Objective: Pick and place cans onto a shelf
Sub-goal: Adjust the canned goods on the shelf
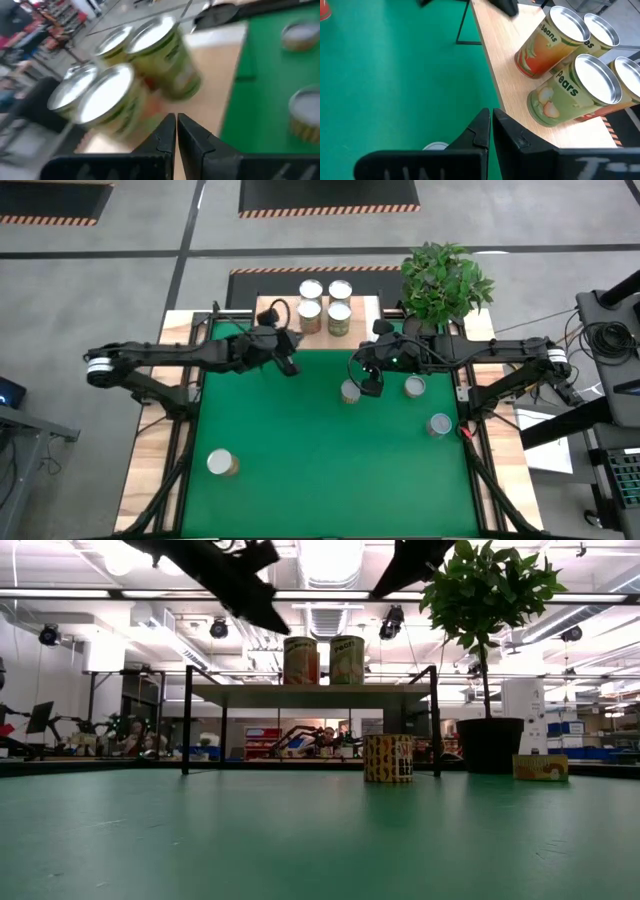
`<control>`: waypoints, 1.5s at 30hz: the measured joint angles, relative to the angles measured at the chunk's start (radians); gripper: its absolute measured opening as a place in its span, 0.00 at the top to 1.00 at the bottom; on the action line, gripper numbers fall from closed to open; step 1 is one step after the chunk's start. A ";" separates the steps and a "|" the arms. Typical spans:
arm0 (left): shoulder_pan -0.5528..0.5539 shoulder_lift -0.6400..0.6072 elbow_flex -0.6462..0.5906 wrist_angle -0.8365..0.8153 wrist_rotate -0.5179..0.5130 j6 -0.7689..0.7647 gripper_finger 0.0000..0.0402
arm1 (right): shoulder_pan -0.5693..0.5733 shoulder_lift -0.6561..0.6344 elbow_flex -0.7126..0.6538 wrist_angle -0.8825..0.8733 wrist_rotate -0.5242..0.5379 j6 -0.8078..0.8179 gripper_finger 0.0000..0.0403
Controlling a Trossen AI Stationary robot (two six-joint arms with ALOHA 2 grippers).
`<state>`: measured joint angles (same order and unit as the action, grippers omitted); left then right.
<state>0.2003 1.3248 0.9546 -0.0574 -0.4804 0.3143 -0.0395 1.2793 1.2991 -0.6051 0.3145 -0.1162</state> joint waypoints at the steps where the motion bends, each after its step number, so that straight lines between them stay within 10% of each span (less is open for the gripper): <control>1: 0.010 -0.024 0.000 -0.041 -0.024 0.019 1.00 | 0.000 0.000 0.000 -0.001 0.000 0.000 0.98; 5: 0.090 -0.067 -0.001 -0.109 -0.104 0.045 1.00 | 0.000 0.000 -0.001 -0.005 0.000 -0.001 0.98; 13: 0.263 0.010 -0.002 -0.027 0.106 0.014 1.00 | 0.000 0.000 -0.005 -0.004 0.000 -0.013 0.98; 45: 0.267 0.048 0.012 0.023 0.245 -0.057 1.00 | 0.000 0.000 -0.013 -0.007 0.000 -0.015 0.98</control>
<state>0.4675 1.3725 0.9665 -0.0347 -0.2355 0.2569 -0.0397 1.2793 1.2861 -0.6125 0.3145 -0.1314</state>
